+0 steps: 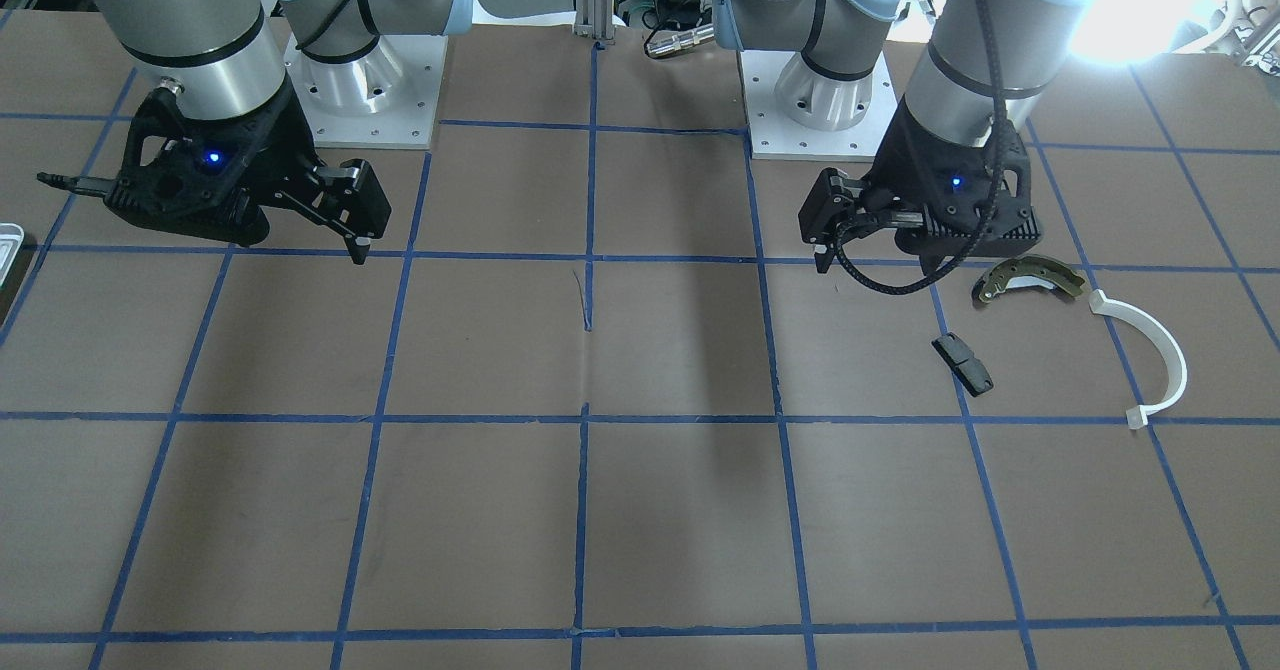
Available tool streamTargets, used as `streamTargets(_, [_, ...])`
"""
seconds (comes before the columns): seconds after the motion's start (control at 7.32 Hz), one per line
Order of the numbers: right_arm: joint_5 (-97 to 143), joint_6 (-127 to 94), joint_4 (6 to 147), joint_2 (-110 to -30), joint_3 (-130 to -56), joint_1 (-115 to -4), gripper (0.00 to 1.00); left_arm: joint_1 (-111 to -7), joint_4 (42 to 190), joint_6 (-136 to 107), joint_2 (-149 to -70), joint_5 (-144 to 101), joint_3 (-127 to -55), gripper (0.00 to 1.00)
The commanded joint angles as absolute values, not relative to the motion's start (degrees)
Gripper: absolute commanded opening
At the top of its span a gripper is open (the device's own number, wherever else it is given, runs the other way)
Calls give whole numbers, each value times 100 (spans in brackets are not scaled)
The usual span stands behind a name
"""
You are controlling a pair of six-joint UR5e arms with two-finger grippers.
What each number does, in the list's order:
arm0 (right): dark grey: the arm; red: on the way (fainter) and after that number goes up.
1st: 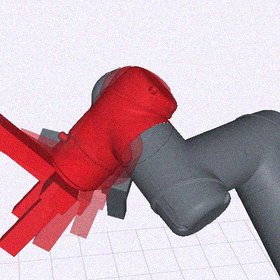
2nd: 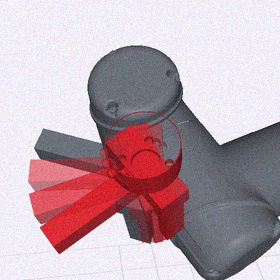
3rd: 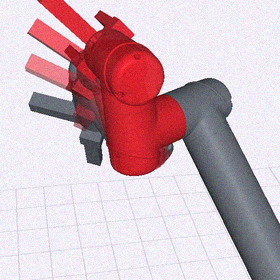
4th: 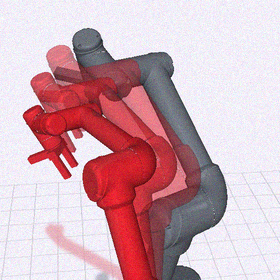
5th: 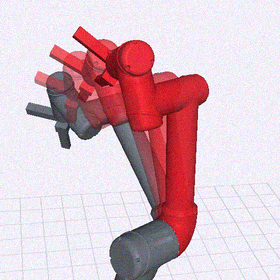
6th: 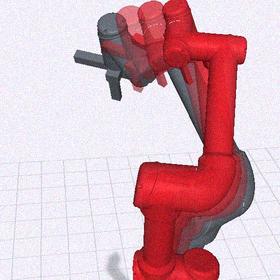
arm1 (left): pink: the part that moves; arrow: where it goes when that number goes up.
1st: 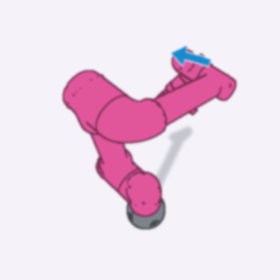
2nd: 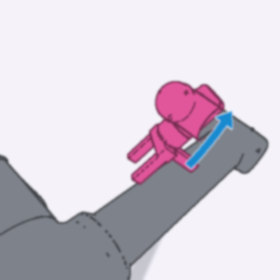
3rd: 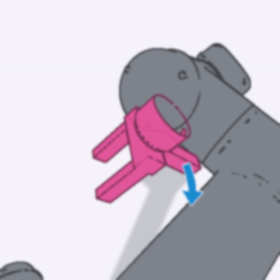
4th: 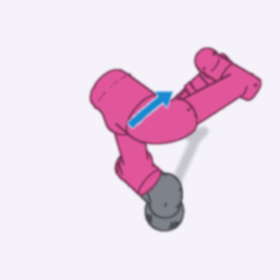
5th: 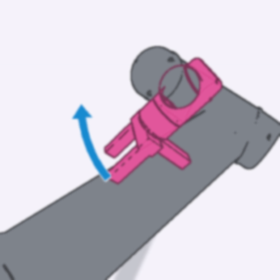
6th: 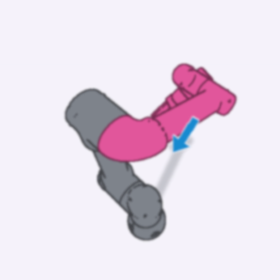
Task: Place bearing gear from tray to pile
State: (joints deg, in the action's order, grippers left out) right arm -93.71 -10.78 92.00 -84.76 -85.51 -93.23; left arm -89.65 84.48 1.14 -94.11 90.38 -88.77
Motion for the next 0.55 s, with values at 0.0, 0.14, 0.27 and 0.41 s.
streamTargets(0.0, [-9378, -1081, 9202, -8473, -8534, -9325, 100, -8965, 8446, 114, -9387, 9053, -8868, 100])
streamTargets(0.14, [-9387, -1072, 9315, -8473, -8543, -9325, 100, -8956, 8446, 123, -9413, 9035, -8842, 100])
streamTargets(0.27, [-9413, -1072, 9308, -8481, -8543, -9325, 100, -8956, 8446, 106, -9439, 9035, -8868, 100])
streamTargets(0.41, [-9413, -1064, 9308, -8499, -8543, -9334, 100, -8956, 8455, 105, -9413, 9035, -8877, 100])
